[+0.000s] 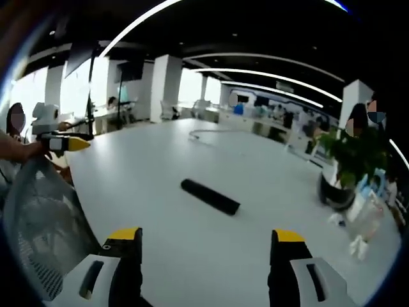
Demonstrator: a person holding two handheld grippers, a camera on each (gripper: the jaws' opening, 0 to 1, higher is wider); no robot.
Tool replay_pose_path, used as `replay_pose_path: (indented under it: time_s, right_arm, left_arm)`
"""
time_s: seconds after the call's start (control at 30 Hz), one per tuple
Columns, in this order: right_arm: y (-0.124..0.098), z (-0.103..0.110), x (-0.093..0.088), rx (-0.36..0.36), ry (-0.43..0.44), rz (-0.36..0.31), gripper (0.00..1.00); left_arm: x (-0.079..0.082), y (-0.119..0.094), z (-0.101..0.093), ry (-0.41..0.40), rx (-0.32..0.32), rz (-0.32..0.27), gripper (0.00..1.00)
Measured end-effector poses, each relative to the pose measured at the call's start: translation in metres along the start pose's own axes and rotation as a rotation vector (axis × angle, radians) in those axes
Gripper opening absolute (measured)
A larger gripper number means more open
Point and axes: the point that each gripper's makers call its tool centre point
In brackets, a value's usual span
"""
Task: Press the specified remote control buttons in sequence, fully releasing each button before pressing the next.
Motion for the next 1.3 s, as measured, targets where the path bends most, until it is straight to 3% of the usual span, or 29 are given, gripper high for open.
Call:
replay_pose_path:
  time_s: [0.27, 0.53, 0.73, 0.9, 1.1, 1.3]
  right_arm:
    - [0.002, -0.001, -0.001, 0.008, 0.012, 0.010, 0.81]
    - [-0.003, -0.012, 0.001, -0.036, 0.065, -0.020, 0.80]
    - [-0.003, -0.006, 0.008, -0.014, 0.051, -0.052, 0.81]
    - [-0.010, -0.026, 0.017, -0.086, 0.155, -0.125, 0.81]
    - [-0.011, -0.038, 0.013, -0.139, 0.176, -0.114, 0.81]
    - [-0.013, -0.046, 0.015, -0.176, 0.190, -0.124, 0.81]
  left_arm:
    - [-0.002, 0.001, 0.001, 0.013, 0.006, 0.020, 0.87]
    - [-0.005, 0.001, -0.003, 0.007, -0.007, 0.031, 0.86]
    - [0.001, 0.000, 0.000, -0.008, 0.004, 0.000, 0.87]
    - [0.003, -0.001, 0.006, -0.005, 0.033, -0.015, 0.88]
    - [-0.002, 0.001, 0.010, 0.013, 0.044, 0.010, 0.87]
    - [0.003, 0.001, 0.018, 0.003, 0.072, -0.031, 0.87]
Point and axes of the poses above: the point that each gripper's makers call its tool centre point, and the gripper's own axes: y roughly forward along the fingers, z roughly to its left, x roughly out of its top, and after that the axes turned 14 degrees about y, right-handed
